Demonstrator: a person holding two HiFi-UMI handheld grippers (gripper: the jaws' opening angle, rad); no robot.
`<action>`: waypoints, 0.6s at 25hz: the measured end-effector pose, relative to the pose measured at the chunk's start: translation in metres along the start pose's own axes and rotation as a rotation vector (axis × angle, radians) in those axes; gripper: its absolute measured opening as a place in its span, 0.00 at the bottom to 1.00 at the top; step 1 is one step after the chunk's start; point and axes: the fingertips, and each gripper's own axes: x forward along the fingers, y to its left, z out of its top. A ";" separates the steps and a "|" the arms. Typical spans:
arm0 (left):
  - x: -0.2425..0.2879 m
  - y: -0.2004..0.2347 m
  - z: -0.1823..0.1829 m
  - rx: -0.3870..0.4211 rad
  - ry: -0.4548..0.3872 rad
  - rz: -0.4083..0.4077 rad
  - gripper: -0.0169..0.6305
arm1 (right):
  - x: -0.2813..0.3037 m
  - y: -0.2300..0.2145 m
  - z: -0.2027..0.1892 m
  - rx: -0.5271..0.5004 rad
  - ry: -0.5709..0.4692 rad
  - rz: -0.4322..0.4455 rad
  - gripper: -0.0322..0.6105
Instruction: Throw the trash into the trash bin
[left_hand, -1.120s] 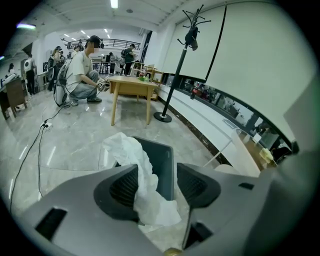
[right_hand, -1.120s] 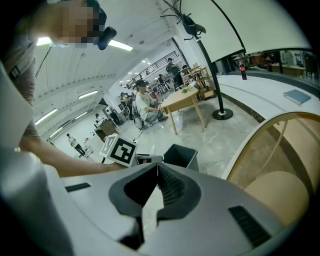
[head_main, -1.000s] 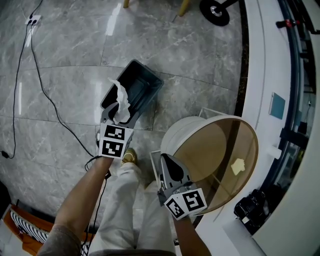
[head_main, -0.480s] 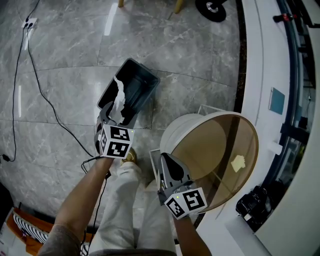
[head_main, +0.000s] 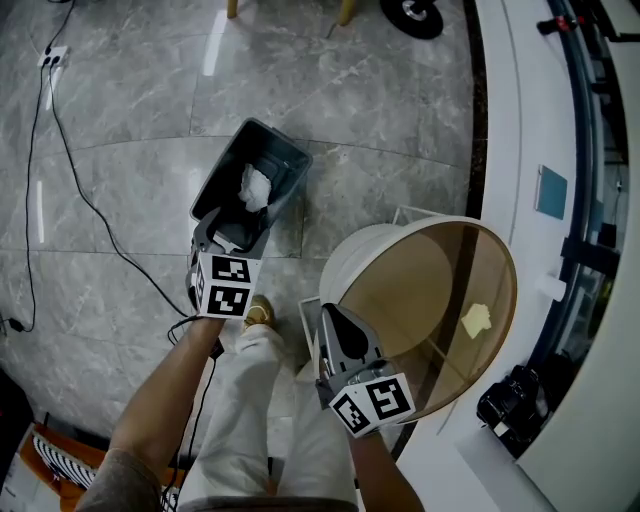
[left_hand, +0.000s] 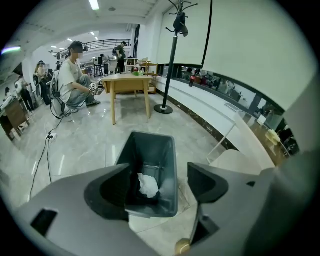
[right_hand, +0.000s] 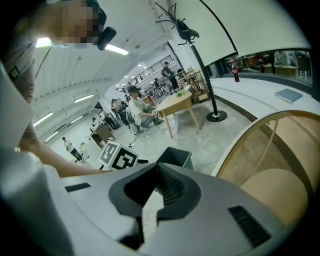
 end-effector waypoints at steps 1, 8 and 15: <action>-0.002 -0.001 0.001 -0.001 -0.002 -0.001 0.60 | -0.002 -0.001 0.002 0.002 -0.006 -0.003 0.08; -0.022 -0.006 0.014 -0.023 -0.032 0.038 0.38 | -0.013 -0.008 0.009 0.008 -0.043 -0.009 0.08; -0.036 -0.022 0.020 -0.018 -0.031 0.027 0.05 | -0.031 -0.012 0.011 0.001 -0.054 0.009 0.08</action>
